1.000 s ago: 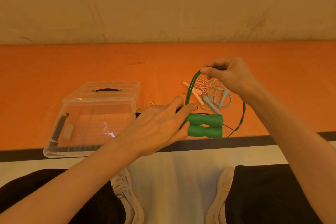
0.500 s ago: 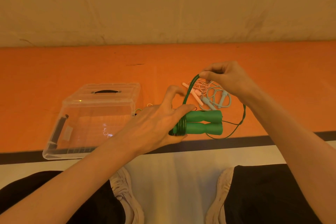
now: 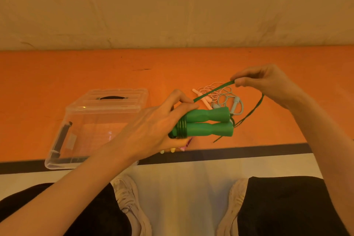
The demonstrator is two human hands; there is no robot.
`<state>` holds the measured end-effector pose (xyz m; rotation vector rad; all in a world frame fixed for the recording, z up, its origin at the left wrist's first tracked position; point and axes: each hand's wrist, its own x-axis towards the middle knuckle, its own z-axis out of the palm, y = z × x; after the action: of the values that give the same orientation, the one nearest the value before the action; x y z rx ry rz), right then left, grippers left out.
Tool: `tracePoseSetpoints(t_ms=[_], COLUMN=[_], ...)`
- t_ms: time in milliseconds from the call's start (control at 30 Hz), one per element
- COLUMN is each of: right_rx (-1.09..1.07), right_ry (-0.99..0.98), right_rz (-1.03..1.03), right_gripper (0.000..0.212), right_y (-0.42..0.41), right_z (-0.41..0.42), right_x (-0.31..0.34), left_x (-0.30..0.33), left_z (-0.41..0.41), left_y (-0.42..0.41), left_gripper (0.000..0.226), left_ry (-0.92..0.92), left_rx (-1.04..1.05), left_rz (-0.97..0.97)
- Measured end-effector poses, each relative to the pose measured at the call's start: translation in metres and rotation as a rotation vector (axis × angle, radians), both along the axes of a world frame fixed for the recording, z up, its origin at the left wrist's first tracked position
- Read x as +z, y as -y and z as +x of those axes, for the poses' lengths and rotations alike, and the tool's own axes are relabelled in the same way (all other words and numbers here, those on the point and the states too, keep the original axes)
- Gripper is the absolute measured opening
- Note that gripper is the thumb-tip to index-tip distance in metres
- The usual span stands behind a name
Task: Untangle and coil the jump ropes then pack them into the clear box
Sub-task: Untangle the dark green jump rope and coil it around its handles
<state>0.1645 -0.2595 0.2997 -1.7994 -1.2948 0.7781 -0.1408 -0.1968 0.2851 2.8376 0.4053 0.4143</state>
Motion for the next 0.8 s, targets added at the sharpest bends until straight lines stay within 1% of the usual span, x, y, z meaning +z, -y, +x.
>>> tracePoseSetpoints(t_ms=[100, 200, 267, 333, 400, 467, 567, 700, 800], right_rx=[-0.037, -0.050, -0.054, -0.028, 0.034, 0.101, 0.219, 0.364, 0.480], right_ry=[0.066, 0.097, 0.094, 0.087, 0.105, 0.123, 0.149, 0.158, 0.063], right_rz=[0.041, 0.055, 0.043, 0.005, -0.059, -0.133, -0.243, -0.375, -0.405], right_gripper=[0.011, 0.005, 0.003, 0.008, 0.014, 0.011, 0.010, 0.009, 0.009], right_y=[-0.006, -0.010, -0.010, -0.009, -0.007, -0.004, 0.002, 0.015, 0.025], right_z=[-0.006, -0.010, -0.010, -0.011, -0.015, -0.023, -0.035, -0.053, -0.067], right_x=[-0.008, -0.014, -0.016, -0.017, -0.018, -0.023, -0.030, -0.031, -0.022], left_x=[-0.001, 0.002, 0.004, 0.006, 0.008, 0.009, 0.006, 0.000, -0.006], left_z=[0.007, 0.009, 0.007, 0.004, 0.003, 0.002, 0.002, 0.003, 0.005], left_y=[0.012, 0.018, 0.015, 0.009, 0.003, -0.001, -0.006, -0.011, -0.012], left_gripper=[0.060, 0.057, 0.058, 0.058, 0.058, 0.056, 0.055, 0.061, 0.062], left_ry=[0.037, 0.108, 0.136, 0.169, 0.232, 0.296, 0.332, 0.299, 0.223], left_rx=[-0.066, -0.074, -0.032, 0.082, 0.195, 0.266, 0.348, 0.395, 0.421], left_rz=[-0.039, -0.072, -0.112, -0.114, -0.157, -0.219, -0.253, -0.291, -0.237])
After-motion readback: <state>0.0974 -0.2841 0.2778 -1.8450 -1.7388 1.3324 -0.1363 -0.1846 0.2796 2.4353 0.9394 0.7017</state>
